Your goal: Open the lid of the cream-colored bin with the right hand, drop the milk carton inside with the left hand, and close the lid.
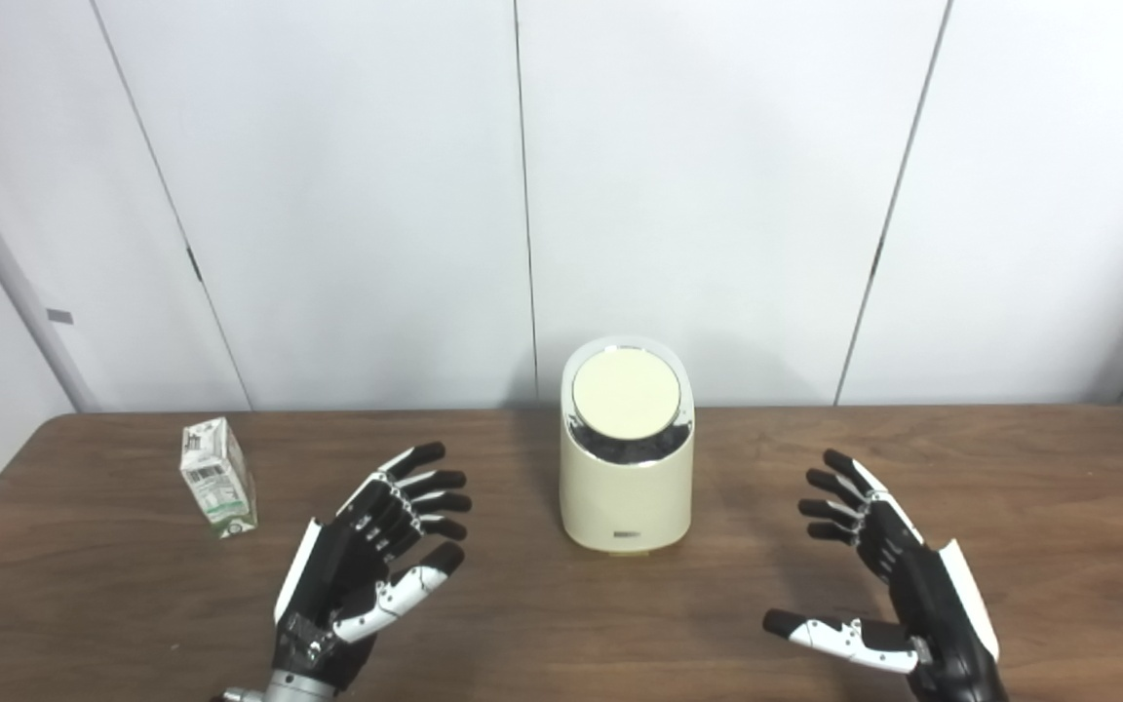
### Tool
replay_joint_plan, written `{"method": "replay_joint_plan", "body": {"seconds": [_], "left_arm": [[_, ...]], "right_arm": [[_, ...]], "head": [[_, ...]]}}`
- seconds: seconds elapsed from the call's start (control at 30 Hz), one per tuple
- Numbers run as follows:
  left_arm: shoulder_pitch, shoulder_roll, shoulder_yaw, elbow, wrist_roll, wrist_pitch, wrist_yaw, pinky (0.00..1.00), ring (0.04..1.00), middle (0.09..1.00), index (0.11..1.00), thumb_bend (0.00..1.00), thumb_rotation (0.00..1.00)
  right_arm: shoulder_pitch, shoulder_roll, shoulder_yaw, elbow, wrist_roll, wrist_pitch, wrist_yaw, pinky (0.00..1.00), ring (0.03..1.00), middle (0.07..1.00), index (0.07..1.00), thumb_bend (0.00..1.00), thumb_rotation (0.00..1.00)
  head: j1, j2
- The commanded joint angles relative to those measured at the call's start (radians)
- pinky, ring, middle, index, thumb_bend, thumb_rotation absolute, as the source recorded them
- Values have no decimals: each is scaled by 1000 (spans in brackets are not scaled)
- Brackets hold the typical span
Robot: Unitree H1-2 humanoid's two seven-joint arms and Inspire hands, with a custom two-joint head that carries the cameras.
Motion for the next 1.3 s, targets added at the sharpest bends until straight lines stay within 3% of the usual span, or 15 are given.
{"method": "replay_joint_plan", "body": {"seconds": [0.0,0.57,0.7,0.83,1.1,1.27], "left_arm": [[-24,12,4,-19,-6,-31,-6,578,684,746,838,646,155],[-27,11,-1,-9,2,-37,-9,533,680,757,739,621,132],[-30,7,-5,-4,1,-34,-9,529,676,755,740,629,136],[-39,6,-2,11,10,-45,-2,522,672,753,747,626,129],[-63,5,2,54,18,-80,3,528,669,748,740,621,134],[-69,4,1,61,41,-85,13,532,673,749,741,640,165]], "right_arm": [[-22,-5,0,-36,0,-19,-4,717,773,836,907,758,109],[-24,-9,-5,-28,13,-25,-2,725,781,849,897,758,75],[-28,-8,-2,-23,20,-25,0,708,782,853,893,739,130],[-47,2,-3,-19,-17,-20,-21,710,794,873,894,731,280],[-149,-17,-7,-86,-97,148,-14,753,845,925,887,791,340],[-228,-13,3,-109,-213,240,-39,773,877,921,869,829,393]], "head": [[0,1],[6,-1],[6,-11],[1,-20],[-5,-32],[-9,-37]]}}
